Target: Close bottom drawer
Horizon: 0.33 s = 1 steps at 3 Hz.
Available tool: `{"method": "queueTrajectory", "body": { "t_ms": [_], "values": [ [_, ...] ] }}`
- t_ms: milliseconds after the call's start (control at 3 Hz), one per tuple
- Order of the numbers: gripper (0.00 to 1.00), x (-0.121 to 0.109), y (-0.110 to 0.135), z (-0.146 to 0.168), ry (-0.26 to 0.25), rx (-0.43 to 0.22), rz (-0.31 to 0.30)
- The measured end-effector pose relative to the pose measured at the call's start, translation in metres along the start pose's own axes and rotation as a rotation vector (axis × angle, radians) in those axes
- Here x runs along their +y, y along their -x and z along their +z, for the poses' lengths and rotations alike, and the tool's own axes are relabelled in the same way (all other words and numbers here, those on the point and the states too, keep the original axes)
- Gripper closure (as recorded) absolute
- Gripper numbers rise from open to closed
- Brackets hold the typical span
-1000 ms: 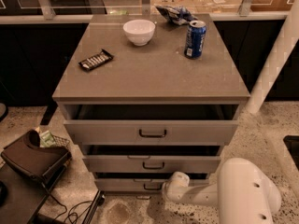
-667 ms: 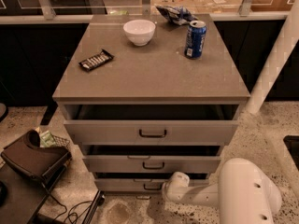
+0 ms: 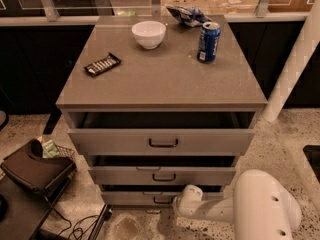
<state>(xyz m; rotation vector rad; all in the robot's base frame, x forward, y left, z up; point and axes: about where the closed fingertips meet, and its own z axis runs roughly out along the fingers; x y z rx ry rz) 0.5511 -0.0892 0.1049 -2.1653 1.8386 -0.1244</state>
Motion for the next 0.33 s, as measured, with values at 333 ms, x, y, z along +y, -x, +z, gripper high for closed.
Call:
{"method": "queueTrajectory", "body": {
  "t_ms": [333],
  "values": [
    [0.00, 0.0056, 0.0012, -0.0014, 0.000, 0.000, 0.000]
  ]
}}
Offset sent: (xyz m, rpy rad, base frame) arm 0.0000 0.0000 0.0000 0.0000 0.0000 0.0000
